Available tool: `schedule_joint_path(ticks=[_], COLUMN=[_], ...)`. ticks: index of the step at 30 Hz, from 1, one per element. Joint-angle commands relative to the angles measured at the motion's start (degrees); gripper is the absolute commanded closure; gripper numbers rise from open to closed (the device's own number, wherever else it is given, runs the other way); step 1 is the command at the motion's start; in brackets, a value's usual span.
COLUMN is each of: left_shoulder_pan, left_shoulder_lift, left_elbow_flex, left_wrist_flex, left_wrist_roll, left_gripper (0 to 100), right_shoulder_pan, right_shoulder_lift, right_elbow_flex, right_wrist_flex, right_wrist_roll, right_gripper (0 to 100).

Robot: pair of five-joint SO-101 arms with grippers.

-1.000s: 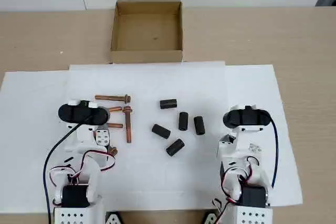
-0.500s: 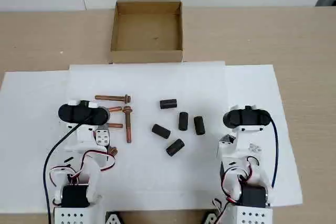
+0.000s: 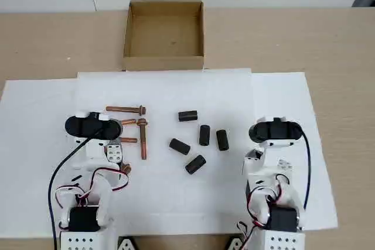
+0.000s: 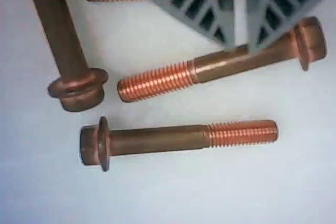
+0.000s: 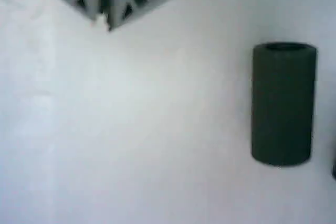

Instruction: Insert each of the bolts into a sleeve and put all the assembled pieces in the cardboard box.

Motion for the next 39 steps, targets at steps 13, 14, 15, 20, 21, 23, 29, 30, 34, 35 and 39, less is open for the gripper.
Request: schedule_joint_path(ticks=[13,14,15,20,21,23,29,30,34,35,39], left_shoulder_pan=[0.1,0.3,0.3,0.4,0.4,-0.2,-2.5,-2.5,-2.5,-2.5,-2.7], left_shoulder_lift=[0.1,0.1,0.1,0.1,0.1,0.0,0.4,0.4,0.5,0.5,3.7], left_elbow_flex=[-0.8,-0.8,-0.8,-0.8,-0.8,-1.4,-12.7,-15.4,-24.8,-26.6,-32.7], left_wrist_flex=[0.4,0.4,0.4,0.4,0.3,0.4,9.8,12.7,23.0,25.1,28.5], left_wrist_roll=[-0.2,-0.2,-0.2,-0.3,-0.2,-0.1,0.0,0.0,-0.3,-0.3,-0.3], left_gripper=[100,100,100,100,100,100,100,100,99,99,96], right_shoulder_pan=[4.1,4.2,4.4,4.4,4.4,4.4,4.4,4.3,4.2,4.2,2.8], right_shoulder_lift=[-0.5,-0.5,-0.5,-0.4,-0.4,-0.4,-0.3,-0.3,2.3,4.0,15.1], right_elbow_flex=[-17.3,-17.7,-17.8,-20.6,-21.6,-23.2,-29.5,-30.8,-36.8,-38.9,-49.6], right_wrist_flex=[7.4,7.4,7.4,8.7,9.9,12.4,18.3,19.3,23.2,23.3,23.7], right_wrist_roll=[3.4,3.5,3.6,3.4,3.4,3.4,3.3,3.3,3.2,2.5,-1.5], right_gripper=[99.5,99.5,99.5,99.6,99.6,99.6,99.6,99.6,99.6,99.6,99.5])
